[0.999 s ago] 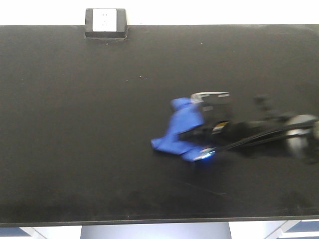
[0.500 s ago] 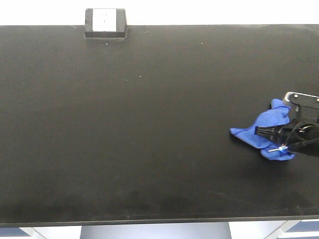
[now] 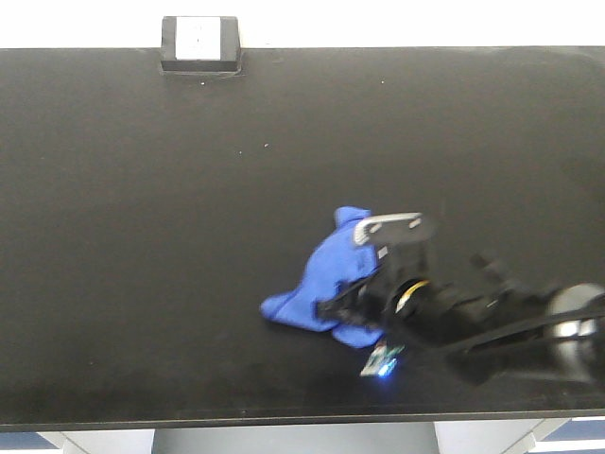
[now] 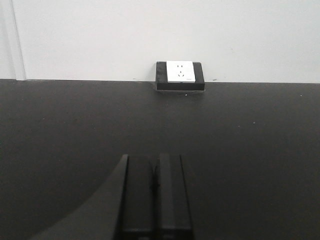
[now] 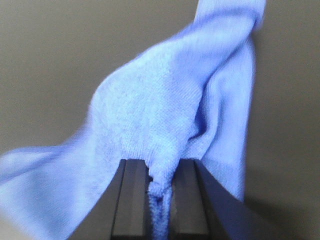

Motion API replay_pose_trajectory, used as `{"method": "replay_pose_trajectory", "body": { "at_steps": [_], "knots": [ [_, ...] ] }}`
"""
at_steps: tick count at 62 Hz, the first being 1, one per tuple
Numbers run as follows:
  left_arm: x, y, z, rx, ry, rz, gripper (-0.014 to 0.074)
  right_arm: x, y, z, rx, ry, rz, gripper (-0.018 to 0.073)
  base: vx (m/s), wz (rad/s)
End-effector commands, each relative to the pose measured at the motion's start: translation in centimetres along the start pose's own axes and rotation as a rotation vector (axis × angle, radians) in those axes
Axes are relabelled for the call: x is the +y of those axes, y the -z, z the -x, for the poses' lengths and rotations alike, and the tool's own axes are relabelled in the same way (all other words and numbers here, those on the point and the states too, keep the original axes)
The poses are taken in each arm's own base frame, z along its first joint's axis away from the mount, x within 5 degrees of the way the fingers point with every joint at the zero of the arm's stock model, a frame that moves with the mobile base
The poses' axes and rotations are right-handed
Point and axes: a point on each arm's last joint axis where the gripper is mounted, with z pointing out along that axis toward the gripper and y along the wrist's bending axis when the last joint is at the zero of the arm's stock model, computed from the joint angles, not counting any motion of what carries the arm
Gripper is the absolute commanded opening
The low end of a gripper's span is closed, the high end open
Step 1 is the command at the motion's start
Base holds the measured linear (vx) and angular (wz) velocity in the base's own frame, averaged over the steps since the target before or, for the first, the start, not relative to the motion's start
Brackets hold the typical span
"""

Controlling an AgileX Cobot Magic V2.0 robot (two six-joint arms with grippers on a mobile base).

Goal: Wipe right workspace with blue cloth
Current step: 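Drag the cloth back and forth across the counter with the right gripper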

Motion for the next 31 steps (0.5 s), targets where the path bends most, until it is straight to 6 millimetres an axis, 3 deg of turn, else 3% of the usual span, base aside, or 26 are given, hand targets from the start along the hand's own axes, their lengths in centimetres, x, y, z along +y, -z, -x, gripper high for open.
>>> {"method": "replay_pose_trajectory", "body": {
  "at_steps": [1,8,22,31],
  "knots": [
    [-0.1,-0.1,-0.2,-0.063,0.007,-0.019,-0.0006,0.0,-0.1,0.8,-0.057,-0.001,-0.008,0.0004,0.0,0.0],
    [-0.1,-0.1,-0.2,-0.063,0.007,-0.019,-0.0006,-3.0,-0.2,1.5,-0.056,-0.113,-0.125,0.0006,0.0,0.0],
    [-0.1,-0.1,-0.2,-0.063,0.007,-0.019,-0.0006,-10.6,1.7,2.7,0.047,-0.084,-0.299,0.0007,0.0,0.0],
    [-0.1,-0.1,-0.2,-0.063,0.007,-0.019,-0.0006,-13.2,3.5,3.1,0.071,-0.194,-0.326,0.001,0.0,0.0]
  ]
}}
